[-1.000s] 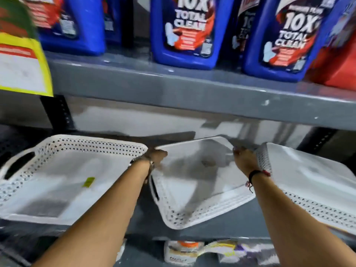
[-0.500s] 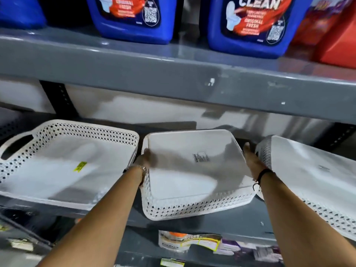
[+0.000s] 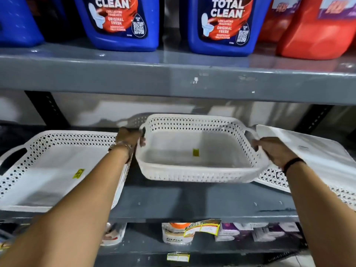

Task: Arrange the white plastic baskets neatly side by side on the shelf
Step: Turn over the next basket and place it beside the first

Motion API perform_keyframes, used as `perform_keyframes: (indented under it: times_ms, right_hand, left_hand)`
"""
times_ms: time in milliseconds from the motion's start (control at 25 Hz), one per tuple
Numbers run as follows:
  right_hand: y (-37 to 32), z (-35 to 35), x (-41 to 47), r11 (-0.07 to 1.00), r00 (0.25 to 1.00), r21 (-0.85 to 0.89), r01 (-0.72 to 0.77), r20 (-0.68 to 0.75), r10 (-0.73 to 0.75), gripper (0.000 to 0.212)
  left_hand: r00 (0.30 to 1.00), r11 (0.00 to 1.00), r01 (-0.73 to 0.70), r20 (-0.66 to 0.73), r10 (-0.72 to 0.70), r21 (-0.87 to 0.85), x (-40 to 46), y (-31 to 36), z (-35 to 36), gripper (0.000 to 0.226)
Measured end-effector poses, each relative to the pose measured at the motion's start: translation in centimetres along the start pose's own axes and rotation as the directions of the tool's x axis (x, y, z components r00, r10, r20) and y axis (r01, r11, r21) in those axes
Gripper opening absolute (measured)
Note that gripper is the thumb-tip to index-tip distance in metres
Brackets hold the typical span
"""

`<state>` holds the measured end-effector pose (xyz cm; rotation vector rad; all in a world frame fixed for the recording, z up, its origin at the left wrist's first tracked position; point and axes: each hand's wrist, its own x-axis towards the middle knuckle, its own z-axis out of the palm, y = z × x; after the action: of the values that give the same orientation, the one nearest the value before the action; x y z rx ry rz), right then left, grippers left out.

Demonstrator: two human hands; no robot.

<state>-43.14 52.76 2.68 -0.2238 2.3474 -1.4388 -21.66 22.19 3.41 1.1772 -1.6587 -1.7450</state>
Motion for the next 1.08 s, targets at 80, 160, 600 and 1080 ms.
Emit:
perform_keyframes:
  times_ms: [80,160,600,1080]
  right_hand:
    - [1.0,0.9,-1.3,0.973,1.000,-0.230,0.030,0.007,-0.029,0.032]
    - [1.7,1.6,-2.0,0.885,0.999,-0.465,0.030,-0.021,-0.045,0.033]
    - [4.4,3.3,-2.5,0.772,0.999,-0.636,0.024,-0.002,-0.033,0.021]
    - [4.8,-10.9,0.2,0.799,0.864,-0.598,-0.056,-0.430,-0.261,0.046]
  left_hand:
    - [1.000,0.923,-0.003,0.028,-0.008,0.384,-0.2,-1.3,0.1,0.017]
    - [0.999,0.682,-0.030,0.036,0.005,0.731,-0.5,-1.8,0.1,0.029]
    - [0.996,0.201,-0.071,0.079,-0.033,0.977,-2.3,-2.7,0.4,0.040]
    - [0.835,0.182,-0.534,0.480,0.269,0.826,-6.4,1.3,19.6,0.041]
